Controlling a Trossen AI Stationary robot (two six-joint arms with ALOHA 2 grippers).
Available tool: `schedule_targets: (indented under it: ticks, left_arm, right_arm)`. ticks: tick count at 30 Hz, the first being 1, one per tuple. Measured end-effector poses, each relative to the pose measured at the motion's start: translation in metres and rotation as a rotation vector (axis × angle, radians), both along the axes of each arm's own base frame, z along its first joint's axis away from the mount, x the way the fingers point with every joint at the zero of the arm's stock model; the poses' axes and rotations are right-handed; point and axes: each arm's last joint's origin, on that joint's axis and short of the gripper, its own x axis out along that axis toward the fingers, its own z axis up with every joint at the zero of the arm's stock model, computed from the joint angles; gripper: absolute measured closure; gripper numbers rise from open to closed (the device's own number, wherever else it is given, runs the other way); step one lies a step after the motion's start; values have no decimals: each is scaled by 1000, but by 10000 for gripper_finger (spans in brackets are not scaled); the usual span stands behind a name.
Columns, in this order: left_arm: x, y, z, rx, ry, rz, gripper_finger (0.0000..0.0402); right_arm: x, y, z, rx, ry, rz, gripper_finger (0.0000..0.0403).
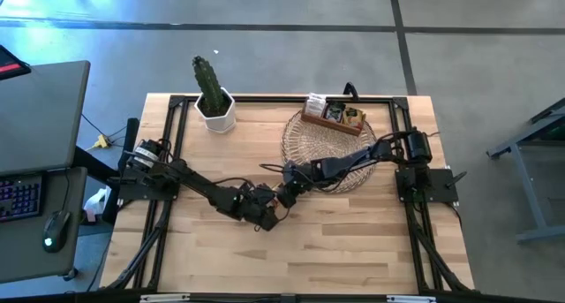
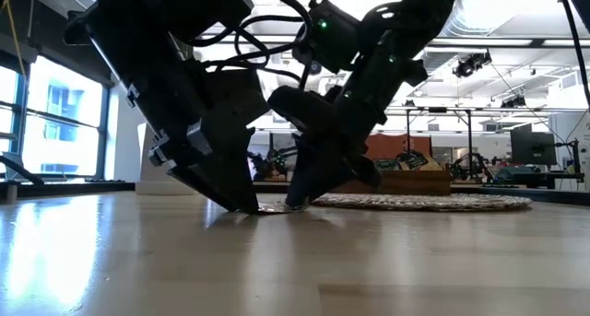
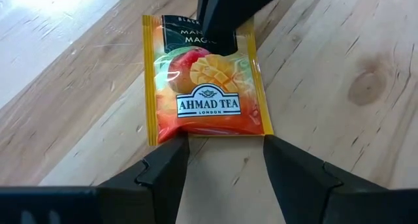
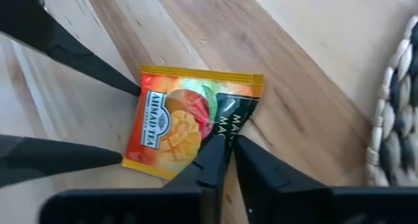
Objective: Pick & Place Tea
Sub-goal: Put the yellow tea bag into the right section of the wooden organizer
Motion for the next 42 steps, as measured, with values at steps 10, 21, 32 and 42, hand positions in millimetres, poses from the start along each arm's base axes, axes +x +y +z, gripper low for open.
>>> schedule_targets:
  ticks: [10, 21, 32, 42]
  left_arm:
    - [-2, -2, 6, -2, -5, -18, 199]
    - [-2, 4, 16, 15, -37, 5, 199]
    - [6, 33, 16, 7, -5, 21, 199]
    - [8, 40, 16, 10, 1, 23, 199]
  right_arm:
    - [-10, -2, 22, -138, 19, 87, 400]
    - [-105, -47, 146, -674, 244, 83, 401]
    - [-184, -124, 175, -765, 561, -98, 402]
    - [-193, -156, 113, -736, 486, 55, 403]
